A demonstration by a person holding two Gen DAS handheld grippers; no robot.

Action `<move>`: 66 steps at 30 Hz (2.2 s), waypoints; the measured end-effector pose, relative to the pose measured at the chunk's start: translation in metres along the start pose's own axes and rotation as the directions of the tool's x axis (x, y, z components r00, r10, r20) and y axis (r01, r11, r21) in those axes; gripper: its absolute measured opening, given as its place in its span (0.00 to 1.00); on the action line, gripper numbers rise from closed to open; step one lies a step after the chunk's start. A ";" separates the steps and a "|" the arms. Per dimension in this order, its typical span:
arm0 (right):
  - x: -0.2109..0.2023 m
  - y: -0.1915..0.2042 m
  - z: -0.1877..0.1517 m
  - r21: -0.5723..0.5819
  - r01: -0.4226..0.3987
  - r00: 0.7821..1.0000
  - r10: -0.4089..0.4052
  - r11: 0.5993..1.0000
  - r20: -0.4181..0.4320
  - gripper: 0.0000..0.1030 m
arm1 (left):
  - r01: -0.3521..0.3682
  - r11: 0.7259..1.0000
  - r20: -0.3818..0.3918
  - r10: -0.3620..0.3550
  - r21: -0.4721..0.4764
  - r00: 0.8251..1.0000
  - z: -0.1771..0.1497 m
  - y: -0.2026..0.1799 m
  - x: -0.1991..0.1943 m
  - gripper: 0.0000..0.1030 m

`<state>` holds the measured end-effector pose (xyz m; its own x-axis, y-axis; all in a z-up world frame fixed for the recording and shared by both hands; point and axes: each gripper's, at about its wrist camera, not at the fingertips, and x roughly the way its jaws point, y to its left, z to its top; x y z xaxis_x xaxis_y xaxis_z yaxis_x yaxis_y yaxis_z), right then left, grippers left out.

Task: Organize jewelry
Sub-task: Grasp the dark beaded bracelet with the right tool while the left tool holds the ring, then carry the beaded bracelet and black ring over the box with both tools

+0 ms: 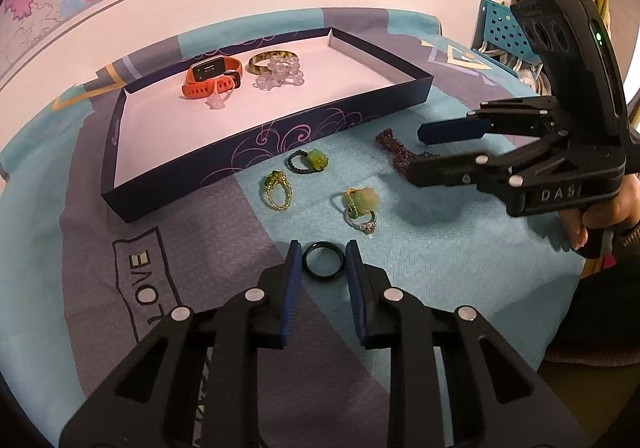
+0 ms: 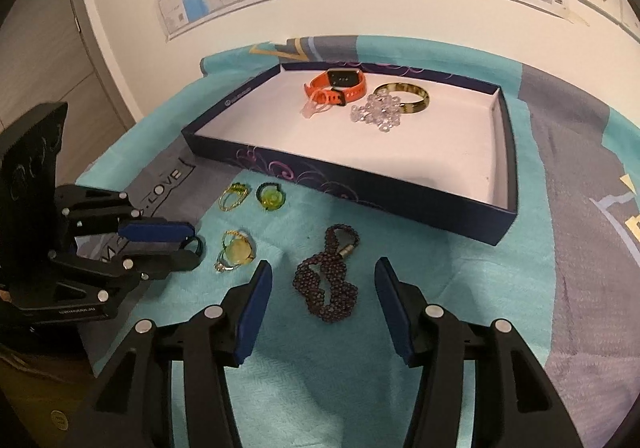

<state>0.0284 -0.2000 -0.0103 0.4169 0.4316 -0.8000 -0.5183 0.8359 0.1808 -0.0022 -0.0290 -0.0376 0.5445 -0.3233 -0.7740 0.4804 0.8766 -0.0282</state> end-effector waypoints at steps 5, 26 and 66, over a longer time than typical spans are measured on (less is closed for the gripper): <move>0.003 0.004 0.000 -0.023 0.020 1.000 -0.021 1.000 -0.013 0.38 | -0.006 1.000 0.005 0.006 -0.031 1.000 0.001 0.007 -0.001 0.22; -0.008 -0.006 0.005 0.040 -0.031 0.999 0.030 0.999 0.023 0.06 | -0.014 0.995 0.031 0.018 -0.096 0.999 0.006 0.021 -0.009 0.22; -0.017 -0.004 0.065 -0.057 -0.020 0.993 0.027 0.998 0.114 0.06 | -0.065 0.989 0.135 0.082 -0.129 0.987 0.062 0.043 -0.017 0.22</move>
<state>0.0720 -0.1890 0.0392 0.4855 0.4899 -0.7241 -0.5686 0.8061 0.1641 0.0519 -0.0075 0.0132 0.6700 -0.2950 -0.6813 0.3511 0.9345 -0.0594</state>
